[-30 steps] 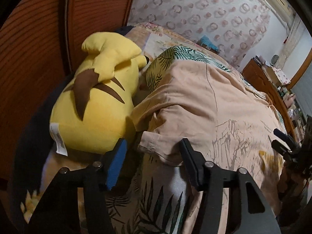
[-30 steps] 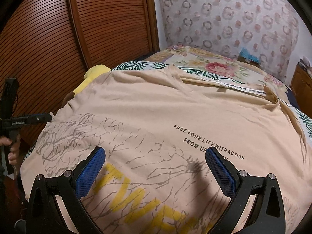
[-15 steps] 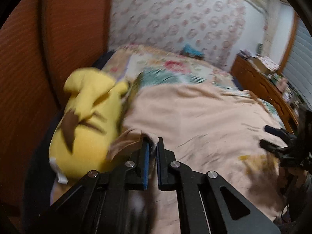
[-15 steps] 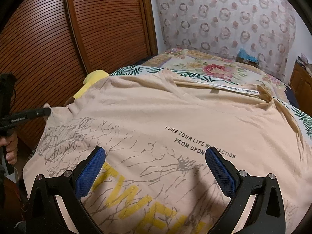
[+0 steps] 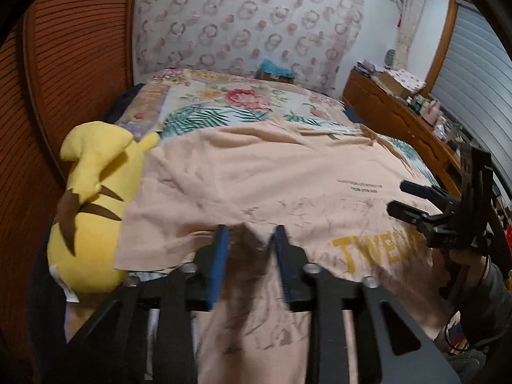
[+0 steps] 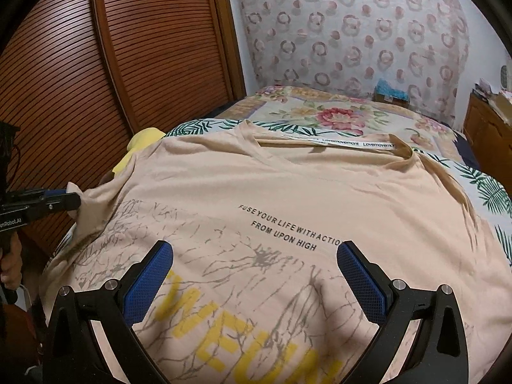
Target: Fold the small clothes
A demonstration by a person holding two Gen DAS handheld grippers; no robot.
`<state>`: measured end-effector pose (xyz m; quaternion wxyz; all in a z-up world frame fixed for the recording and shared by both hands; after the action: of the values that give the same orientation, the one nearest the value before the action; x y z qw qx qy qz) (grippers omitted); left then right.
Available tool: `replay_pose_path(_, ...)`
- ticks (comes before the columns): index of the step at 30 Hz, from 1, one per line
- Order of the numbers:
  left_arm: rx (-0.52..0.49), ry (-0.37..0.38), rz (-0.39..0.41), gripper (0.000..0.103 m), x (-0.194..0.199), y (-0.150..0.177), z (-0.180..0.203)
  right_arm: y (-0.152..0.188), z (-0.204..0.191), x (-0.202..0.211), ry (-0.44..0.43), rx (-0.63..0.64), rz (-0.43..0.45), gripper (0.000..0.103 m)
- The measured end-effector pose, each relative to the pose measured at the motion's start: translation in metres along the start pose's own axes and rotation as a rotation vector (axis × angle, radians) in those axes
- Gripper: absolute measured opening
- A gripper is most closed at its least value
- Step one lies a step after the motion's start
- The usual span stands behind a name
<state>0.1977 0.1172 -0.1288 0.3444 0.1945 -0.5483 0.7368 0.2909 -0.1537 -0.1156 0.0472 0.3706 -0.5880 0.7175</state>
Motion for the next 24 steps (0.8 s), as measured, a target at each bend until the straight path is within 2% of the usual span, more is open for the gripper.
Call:
replay_pose_path(3,0.018,-0.059,0.036,0.07,0.013,-0.005,-0.021,0.001,-0.006,0.0,-0.004,-0.002,0.0,0.103)
replay_pose_path(4,0.027,-0.067,0.044,0.072,0.015,-0.006,-0.028,0.002,-0.009,0.0,-0.006,-0.001,0.0,0.103)
replay_pose_path(10,0.077,-0.197,0.017,0.074,0.006,-0.003,-0.083,0.002,-0.017,-0.001,-0.018,0.009,-0.005,0.103)
replay_pose_path(13,0.136,-0.18,-0.031,0.074,-0.011,0.009,-0.102,0.002,-0.016,-0.001,-0.024,0.015,-0.008,0.103)
replay_pose_path(16,0.192,-0.16,-0.078,0.066,-0.023,0.023,-0.113,-0.002,-0.015,-0.005,-0.033,0.017,-0.017,0.103)
replay_pose_path(20,0.269,-0.064,-0.08,0.057,-0.031,0.032,-0.115,-0.008,-0.009,-0.013,-0.047,0.027,-0.032,0.103)
replay_pose_path(23,0.268,-0.031,-0.057,0.029,-0.028,0.031,-0.109,-0.008,-0.012,-0.019,-0.055,0.035,-0.044,0.103)
replay_pose_path(24,0.238,-0.074,-0.048,0.017,-0.025,0.028,-0.108,-0.008,-0.013,-0.02,-0.057,0.036,-0.047,0.103)
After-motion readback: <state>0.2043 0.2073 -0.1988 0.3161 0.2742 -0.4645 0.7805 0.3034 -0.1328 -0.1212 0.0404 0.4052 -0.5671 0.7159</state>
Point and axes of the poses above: each gripper's, at about its wrist camera, not at the fingertips, and x roughly against the way its jaws point, z to its right, y to its underside, the point moved 10 cm from there along -x, roughly the way its jaws point, and after that the axes turned 10 degrees about y, right-handed, at the moved point
